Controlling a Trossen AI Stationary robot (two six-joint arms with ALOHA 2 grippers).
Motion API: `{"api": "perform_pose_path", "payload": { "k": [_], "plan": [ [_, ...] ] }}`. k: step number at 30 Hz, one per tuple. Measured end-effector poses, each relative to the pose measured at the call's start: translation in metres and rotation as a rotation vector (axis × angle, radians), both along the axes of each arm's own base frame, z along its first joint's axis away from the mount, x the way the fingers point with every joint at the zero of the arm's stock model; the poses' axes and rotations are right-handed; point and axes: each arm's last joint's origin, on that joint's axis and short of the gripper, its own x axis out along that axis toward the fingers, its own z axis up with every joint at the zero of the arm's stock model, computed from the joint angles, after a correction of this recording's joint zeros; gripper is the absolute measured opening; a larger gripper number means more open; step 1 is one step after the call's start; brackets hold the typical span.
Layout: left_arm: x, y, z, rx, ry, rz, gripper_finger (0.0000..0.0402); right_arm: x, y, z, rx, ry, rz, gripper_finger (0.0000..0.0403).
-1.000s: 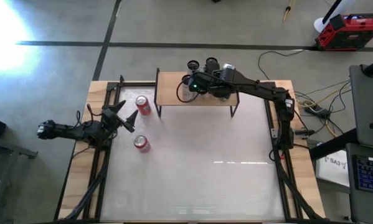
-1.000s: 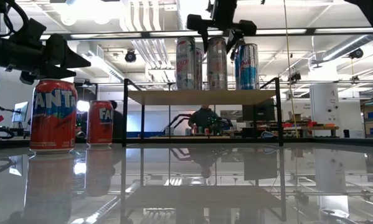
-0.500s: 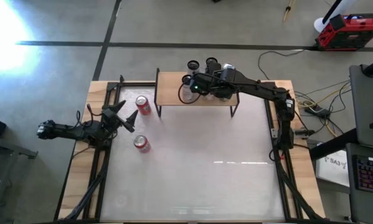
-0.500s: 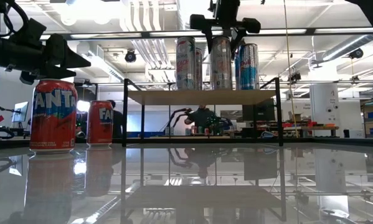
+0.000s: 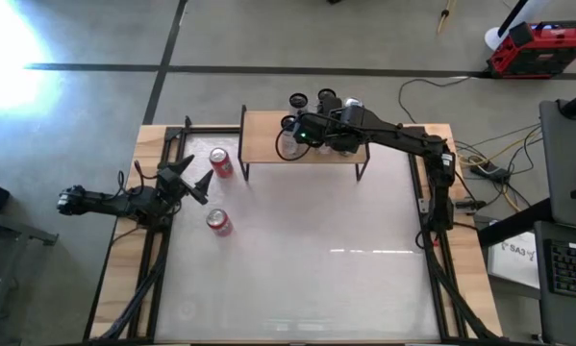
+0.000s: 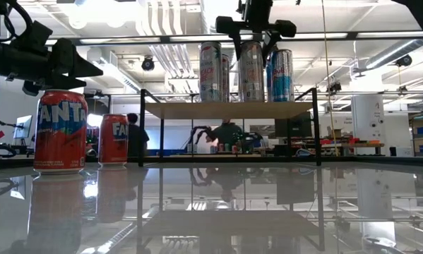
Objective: Place canned beverage on shelf
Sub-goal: Adjust the white yellow soda can
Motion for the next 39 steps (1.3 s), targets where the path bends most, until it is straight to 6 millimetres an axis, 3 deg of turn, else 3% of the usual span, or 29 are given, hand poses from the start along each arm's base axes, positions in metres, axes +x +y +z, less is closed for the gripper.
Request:
{"api": "perform_pose_path", "payload": {
  "k": [15,39],
  "plan": [
    [0.000,0.000,0.000,0.000,0.000,0.000,0.0398,-0.001,0.000,0.001,-0.029,0.042,0.025,0.0299],
    [0.000,0.000,0.000,0.000,0.000,0.000,0.0398,-0.017,0.010,0.042,-0.134,0.055,0.059,0.0299]
  ]
}}
